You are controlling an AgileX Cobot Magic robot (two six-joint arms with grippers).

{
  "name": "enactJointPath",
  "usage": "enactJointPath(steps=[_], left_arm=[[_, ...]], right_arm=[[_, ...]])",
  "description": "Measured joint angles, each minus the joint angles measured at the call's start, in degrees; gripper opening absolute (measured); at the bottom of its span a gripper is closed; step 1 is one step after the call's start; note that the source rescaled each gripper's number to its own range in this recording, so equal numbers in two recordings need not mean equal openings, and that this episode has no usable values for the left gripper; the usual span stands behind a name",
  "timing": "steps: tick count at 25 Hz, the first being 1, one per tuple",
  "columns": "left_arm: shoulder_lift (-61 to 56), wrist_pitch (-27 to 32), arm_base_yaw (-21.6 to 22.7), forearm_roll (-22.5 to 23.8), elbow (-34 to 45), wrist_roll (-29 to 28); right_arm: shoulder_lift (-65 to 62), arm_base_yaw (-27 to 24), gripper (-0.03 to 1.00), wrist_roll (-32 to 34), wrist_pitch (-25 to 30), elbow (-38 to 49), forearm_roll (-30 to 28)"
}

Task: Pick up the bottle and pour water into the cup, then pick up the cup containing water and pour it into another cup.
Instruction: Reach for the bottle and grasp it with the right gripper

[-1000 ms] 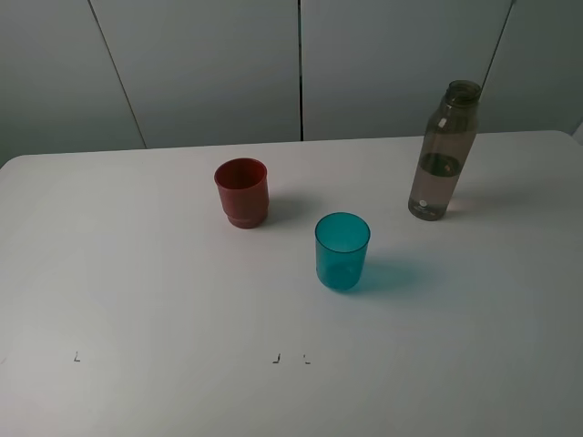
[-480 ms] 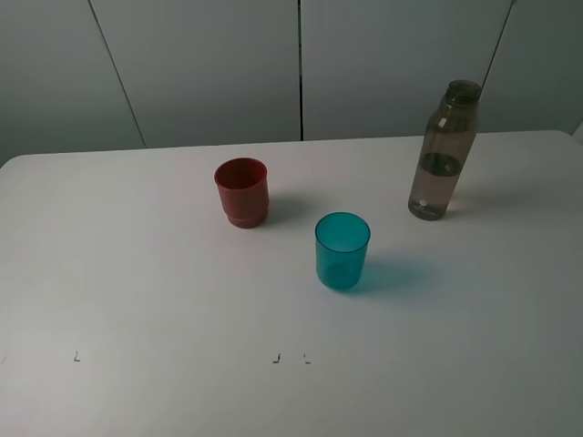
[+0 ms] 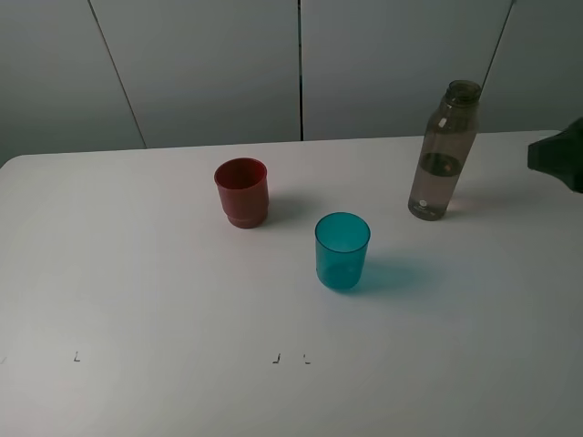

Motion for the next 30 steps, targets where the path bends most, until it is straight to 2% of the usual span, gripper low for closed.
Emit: enactJointPath(steps=[3,5,10,19,26,30], left_arm=[[0.00,0.00,0.00,0.00,0.00,0.00],[0.00,0.00,0.00,0.00,0.00,0.00],[0.00,0.00,0.00,0.00,0.00,0.00],[0.00,0.00,0.00,0.00,0.00,0.00],[0.00,0.00,0.00,0.00,0.00,0.00],[0.00,0.00,0.00,0.00,0.00,0.00]], right_arm=[[5.46,4.33,1.00,-0.65,-6.46,2.13,0.23],[9.12,6.60,1.00,-1.08,-12.86,4.04,0.23],[17.60,7.48,1.00,-1.20,-28.93,8.21,-0.14],[32.22,7.48,1.00,0.21,-40.70,8.73,-2.96],[43.50,7.59,1.00,9.20,-54.72,8.73,-8.82],[49.02,7.57,1.00,10.79,-62.60,8.63,-9.33]])
